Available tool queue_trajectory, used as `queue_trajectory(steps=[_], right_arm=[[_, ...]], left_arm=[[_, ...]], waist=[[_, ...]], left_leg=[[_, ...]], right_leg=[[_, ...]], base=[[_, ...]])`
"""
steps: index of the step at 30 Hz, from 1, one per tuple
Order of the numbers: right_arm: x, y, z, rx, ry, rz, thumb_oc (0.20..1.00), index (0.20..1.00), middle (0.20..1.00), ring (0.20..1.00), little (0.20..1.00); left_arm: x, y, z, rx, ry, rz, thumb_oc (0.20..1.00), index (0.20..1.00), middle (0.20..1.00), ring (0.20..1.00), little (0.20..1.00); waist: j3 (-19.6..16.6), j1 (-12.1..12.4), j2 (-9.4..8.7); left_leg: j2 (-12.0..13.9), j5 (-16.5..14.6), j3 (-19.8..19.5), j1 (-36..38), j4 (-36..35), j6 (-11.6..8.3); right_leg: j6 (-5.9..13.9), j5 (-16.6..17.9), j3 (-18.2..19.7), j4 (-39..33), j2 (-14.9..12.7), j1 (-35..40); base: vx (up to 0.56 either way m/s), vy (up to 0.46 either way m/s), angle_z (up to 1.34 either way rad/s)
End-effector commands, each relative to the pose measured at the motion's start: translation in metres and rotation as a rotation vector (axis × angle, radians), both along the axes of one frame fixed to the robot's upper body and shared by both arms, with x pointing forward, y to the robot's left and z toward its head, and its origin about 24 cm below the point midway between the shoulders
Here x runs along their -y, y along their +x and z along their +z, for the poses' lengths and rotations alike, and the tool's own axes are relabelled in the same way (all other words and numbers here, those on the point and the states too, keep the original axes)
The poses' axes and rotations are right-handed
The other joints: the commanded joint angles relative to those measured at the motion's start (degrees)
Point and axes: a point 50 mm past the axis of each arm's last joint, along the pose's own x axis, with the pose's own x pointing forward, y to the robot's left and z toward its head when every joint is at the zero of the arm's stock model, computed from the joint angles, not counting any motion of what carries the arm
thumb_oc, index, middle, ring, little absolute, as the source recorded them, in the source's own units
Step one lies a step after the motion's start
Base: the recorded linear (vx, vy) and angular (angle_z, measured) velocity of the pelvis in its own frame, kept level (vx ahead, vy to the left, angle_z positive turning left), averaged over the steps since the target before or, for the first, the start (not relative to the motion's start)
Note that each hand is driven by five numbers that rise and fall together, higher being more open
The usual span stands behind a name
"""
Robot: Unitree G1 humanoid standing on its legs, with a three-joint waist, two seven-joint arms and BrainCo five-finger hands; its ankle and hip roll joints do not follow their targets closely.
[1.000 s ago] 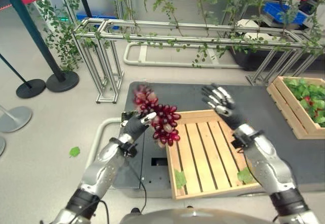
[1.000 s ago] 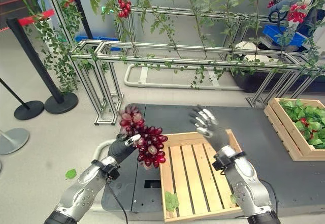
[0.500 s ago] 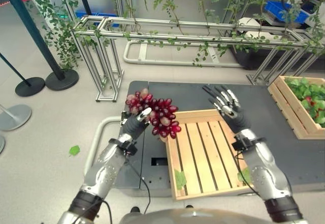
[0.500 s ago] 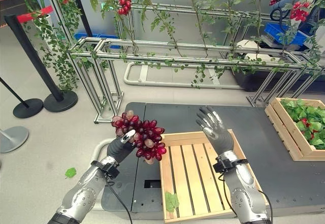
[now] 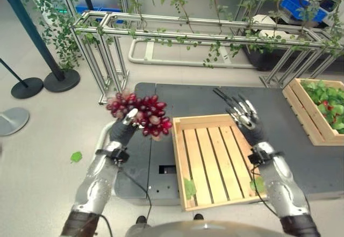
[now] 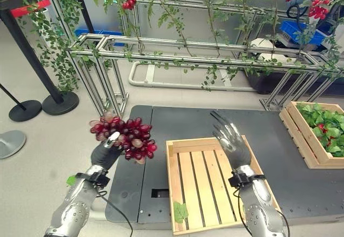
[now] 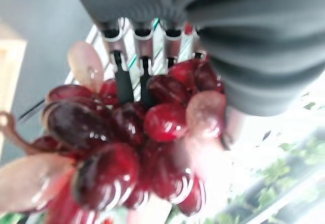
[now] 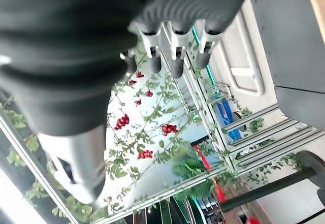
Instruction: Pick up the fruits from the basket on one side to the basket on the other side
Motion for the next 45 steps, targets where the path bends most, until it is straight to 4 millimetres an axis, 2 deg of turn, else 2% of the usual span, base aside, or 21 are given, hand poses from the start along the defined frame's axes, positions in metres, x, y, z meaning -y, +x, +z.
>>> queue_trajectory(steps=[1,6,10,14,18,19,23,25,27,30,31,32,33,36,37,38,39,41,42,43,45], right_arm=[[0.024,-0.004,0.032,0.168,-0.16,-0.115,1.0,1.0,1.0,1.0,1.0],[0.027,0.0,0.034,0.186,-0.191,-0.217,1.0,1.0,1.0,1.0,1.0],[0.031,0.003,0.045,0.23,-0.298,-0.28,1.0,1.0,1.0,1.0,1.0],[0.04,0.002,0.04,0.196,-0.385,-0.375,1.0,1.0,1.0,1.0,1.0],[0.034,0.005,0.036,0.191,-0.383,-0.372,1.0,1.0,1.0,1.0,1.0],[0.032,0.005,0.035,0.188,-0.368,-0.366,1.0,1.0,1.0,1.0,1.0],[0.031,0.003,0.025,0.147,-0.373,-0.348,1.0,1.0,1.0,1.0,1.0],[0.034,0.001,0.016,0.103,-0.404,-0.349,1.0,1.0,1.0,1.0,1.0],[0.038,-0.001,0.011,0.078,-0.425,-0.377,1.0,1.0,1.0,1.0,1.0],[0.041,-0.002,0.012,0.081,-0.417,-0.388,1.0,1.0,1.0,1.0,1.0],[0.044,-0.002,0.015,0.095,-0.433,-0.396,1.0,1.0,1.0,1.0,1.0],[0.045,-0.002,0.015,0.095,-0.435,-0.397,1.0,1.0,1.0,1.0,1.0],[0.05,-0.004,0.017,0.095,-0.454,-0.41,1.0,1.0,1.0,1.0,1.0],[0.061,-0.009,0.011,0.052,-0.491,-0.447,1.0,1.0,1.0,1.0,1.0],[0.067,-0.01,0.003,0.014,-0.495,-0.482,1.0,1.0,1.0,1.0,1.0],[0.067,-0.01,0.003,0.013,-0.495,-0.482,1.0,1.0,1.0,1.0,1.0],[0.073,-0.015,-0.004,-0.035,-0.526,-0.489,1.0,1.0,1.0,1.0,1.0],[0.072,-0.015,-0.004,-0.035,-0.525,-0.489,1.0,1.0,1.0,1.0,1.0],[0.077,-0.017,-0.007,-0.061,-0.553,-0.481,1.0,1.0,1.0,1.0,1.0],[0.077,-0.017,-0.007,-0.061,-0.553,-0.481,1.0,1.0,1.0,1.0,1.0],[0.084,-0.02,-0.012,-0.089,-0.553,-0.521,1.0,1.0,1.0,1.0,1.0]], left_arm=[[-0.02,-0.003,0.046,0.258,0.118,0.083,0.2,0.2,0.2,0.2,0.2],[-0.037,-0.012,0.057,0.32,0.21,0.225,0.2,0.2,0.2,0.2,0.2],[-0.049,-0.018,0.066,0.364,0.27,0.342,0.2,0.2,0.2,0.2,0.2],[-0.054,-0.025,0.076,0.411,0.36,0.425,0.2,0.2,0.2,0.2,0.2],[-0.058,-0.025,0.086,0.456,0.432,0.492,0.2,0.2,0.2,0.2,0.2],[-0.058,-0.023,0.087,0.461,0.443,0.506,0.2,0.2,0.2,0.2,0.2],[-0.054,-0.018,0.088,0.467,0.442,0.495,0.2,0.2,0.2,0.2,0.2],[-0.053,-0.017,0.087,0.463,0.431,0.491,0.2,0.2,0.2,0.2,0.2],[-0.051,-0.017,0.086,0.463,0.423,0.486,0.2,0.2,0.2,0.2,0.2],[-0.053,-0.017,0.085,0.455,0.416,0.506,0.2,0.2,0.2,0.2,0.2],[-0.054,-0.017,0.079,0.434,0.393,0.52,0.2,0.2,0.2,0.2,0.2],[-0.054,-0.017,0.079,0.434,0.392,0.52,0.2,0.2,0.2,0.2,0.2],[-0.054,-0.017,0.076,0.418,0.387,0.525,0.2,0.2,0.2,0.2,0.2],[-0.052,-0.018,0.061,0.352,0.379,0.532,0.2,0.2,0.2,0.2,0.2],[-0.052,-0.018,0.046,0.29,0.373,0.542,0.2,0.2,0.2,0.2,0.2],[-0.052,-0.018,0.046,0.29,0.373,0.542,0.2,0.2,0.2,0.2,0.2],[-0.062,-0.026,0.04,0.259,0.445,0.573,0.2,0.2,0.2,0.2,0.2],[-0.062,-0.026,0.04,0.259,0.446,0.574,0.2,0.2,0.2,0.2,0.2],[-0.067,-0.03,0.027,0.206,0.337,0.602,0.2,0.2,0.2,0.2,0.2],[-0.067,-0.03,0.027,0.206,0.337,0.602,0.2,0.2,0.2,0.2,0.2],[-0.069,-0.028,0.021,0.179,0.338,0.622,0.2,0.2,0.2,0.2,0.2]], waist=[[-1.4,0.4,-0.86],[-0.6,0.8,-1.36],[0.2,1.0,-1.39],[3.3,0.7,-0.61],[5.8,0.4,-0.35],[6.3,0.4,0.09],[4.9,1.9,1.07],[3.7,2.6,0.85],[2.4,3.6,-0.19],[1.6,5.5,-1.27],[1.9,6.2,-0.7],[1.9,6.2,-0.51],[2.3,6.2,0.38],[4.2,5.2,1.94],[5.3,3.4,1.76],[5.6,3.5,1.44],[5.6,4.2,-0.56],[5.5,4.1,-0.35],[4.5,4.1,-0.95],[4.5,4.1,-0.95],[1.7,2.9,0.07]], left_leg=[[-3.1,-4.1,-2.5,-4.4,5.5,3.29],[-3.9,-5.6,-2.0,-5.1,8.0,3.95],[-4.8,-7.2,-0.2,-7.2,11.3,4.92],[-6.3,-8.0,1.4,-8.6,11.9,6.7],[-6.0,-7.6,4.1,-10.2,12.1,7.28],[-5.7,-7.0,4.3,-11.1,12.7,7.56],[-5.1,-5.5,5.3,-12.3,12.5,8.3],[-5.1,-4.3,5.6,-13.5,12.7,8.67],[-5.0,-3.5,6.0,-16.3,14.5,8.55],[-3.2,-0.6,5.8,-20.9,16.5,6.98],[-1.3,2.5,5.4,-23.0,16.5,5.05],[-1.1,2.7,5.3,-23.0,16.5,4.91],[0.4,5.3,4.4,-23.4,15.9,3.47],[4.0,9.2,4.2,-22.0,14.7,0.71],[7.6,9.8,11.8,-19.8,13.1,-0.56],[7.3,9.6,12.2,-19.2,13.0,-0.6],[6.7,5.4,10.9,-17.4,21.6,0.52],[7.0,5.1,10.7,-18.0,22.2,0.56],[3.2,-0.8,7.7,-15.7,28.5,1.46],[3.2,-0.7,7.7,-15.7,28.4,1.46],[0.4,-4.5,6.0,-8.4,31.6,1.35]], right_leg=[[2.64,-5.1,-3.4,7.2,-2.4,-1.9],[3.2,-4.3,-2.9,7.2,-3.2,-1.8],[4.21,-3.0,-0.4,7.4,-4.3,-3.5],[5.83,-1.2,1.7,10.1,-6.6,-7.1],[8.0,3.6,3.5,10.7,-9.1,-11.0],[7.55,2.3,3.8,13.4,-8.2,-11.3],[4.52,-9.2,1.3,26.0,-3.4,-8.3],[4.69,-12.3,2.9,32.1,0.2,-5.7],[3.66,-13.6,6.2,30.5,3.1,-2.4],[-0.3,-20.3,8.2,21.2,4.7,2.0],[-1.74,-20.5,8.7,17.4,5.8,2.7],[-1.88,-20.3,8.7,17.1,6.1,2.7],[-2.98,-20.4,8.4,16.4,7.3,2.7],[-4.22,-20.5,6.2,17.8,9.5,2.7],[-4.2,-19.0,2.7,18.5,9.6,1.8],[-4.08,-19.5,2.9,18.8,9.2,2.1],[-2.9,-16.6,1.5,19.0,6.7,1.2],[-2.94,-16.4,1.5,18.9,7.0,1.1],[-2.03,-14.8,1.3,16.1,5.3,1.8],[-2.04,-14.7,1.3,16.0,5.3,1.8],[-2.1,-13.7,1.4,15.3,5.1,0.8]], base=[[0.02,0.046,0.01],[0.0,0.088,0.03],[-0.06,0.168,-0.14],[-0.11,0.243,-0.4],[-0.14,0.141,-0.48],[-0.22,0.166,-0.55],[-0.13,0.102,-0.18],[-0.1,-0.096,-0.13],[-0.15,-0.208,-0.03],[-0.26,-0.319,-0.18],[-0.3,-0.327,-0.33],[-0.3,-0.341,-0.16],[-0.18,-0.217,-0.04],[-0.31,-0.317,-0.1],[-0.32,-0.233,0.07],[-0.43,-0.25,0.36],[-0.22,-0.114,0.38],[-0.22,-0.061,-0.15],[-0.2,-0.01,-0.6],[-0.3,0.006,-0.55],[-0.28,0.162,-0.21]])
